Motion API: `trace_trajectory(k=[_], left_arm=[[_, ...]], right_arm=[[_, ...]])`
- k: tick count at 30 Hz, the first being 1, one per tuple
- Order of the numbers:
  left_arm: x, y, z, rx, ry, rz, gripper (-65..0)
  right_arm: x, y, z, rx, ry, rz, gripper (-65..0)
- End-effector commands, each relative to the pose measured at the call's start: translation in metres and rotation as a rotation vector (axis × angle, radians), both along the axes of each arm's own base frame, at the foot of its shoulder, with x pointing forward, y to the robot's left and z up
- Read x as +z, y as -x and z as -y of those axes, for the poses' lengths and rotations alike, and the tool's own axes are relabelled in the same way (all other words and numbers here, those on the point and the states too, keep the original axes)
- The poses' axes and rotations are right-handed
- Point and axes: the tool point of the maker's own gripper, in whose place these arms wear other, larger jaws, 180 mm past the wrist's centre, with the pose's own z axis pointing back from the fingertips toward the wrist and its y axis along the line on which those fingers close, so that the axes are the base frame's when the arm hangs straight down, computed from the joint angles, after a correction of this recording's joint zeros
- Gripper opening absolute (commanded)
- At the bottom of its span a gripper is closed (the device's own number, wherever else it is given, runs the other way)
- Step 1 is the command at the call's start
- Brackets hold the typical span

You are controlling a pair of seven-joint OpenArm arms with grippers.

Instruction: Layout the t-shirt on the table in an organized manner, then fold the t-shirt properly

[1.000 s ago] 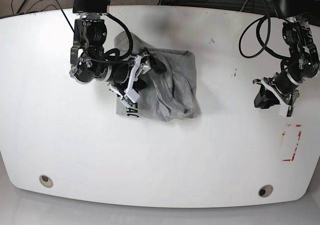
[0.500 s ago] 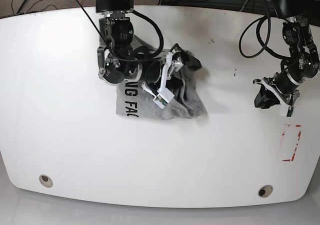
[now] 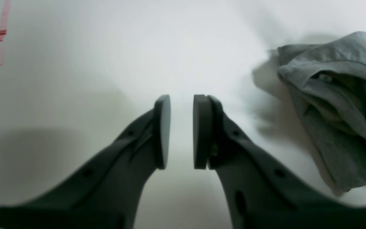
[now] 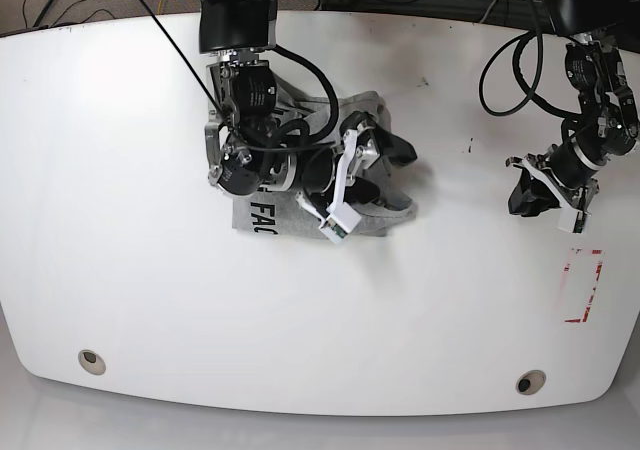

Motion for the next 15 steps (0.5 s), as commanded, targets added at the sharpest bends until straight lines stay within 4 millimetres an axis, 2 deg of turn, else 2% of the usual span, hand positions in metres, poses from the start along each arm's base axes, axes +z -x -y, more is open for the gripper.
trace_trajectory(k=[1, 4, 8, 12, 15], left_arm=[[0.019, -0.008, -0.001, -0.010, -0.003, 0.064, -52.9], [0.027, -0.010, 0.006, -0.029, -0.009, 0.087, -52.9], [0.032, -0.007, 0.046, -0.117, 0.008, 0.110, -52.9], [0.046, -0.007, 0.071, -0.181, 0.004, 0.156, -52.9], [0.053, -0.006, 0.088, -0.229, -0.002, 0.176, -52.9]], right_arm=[[0.020, -0.016, 0.005, -0.031, -0.038, 0.057, -11.3], [0.017, -0.025, 0.024, -0.060, -0.002, 0.063, -11.3], [0.014, -0.035, 0.058, -0.106, 0.057, 0.082, -11.3], [0.013, -0.036, 0.081, -0.125, 0.115, 0.112, -11.3], [0.003, -0.027, 0.096, -0.132, 0.155, 0.100, -11.3]])
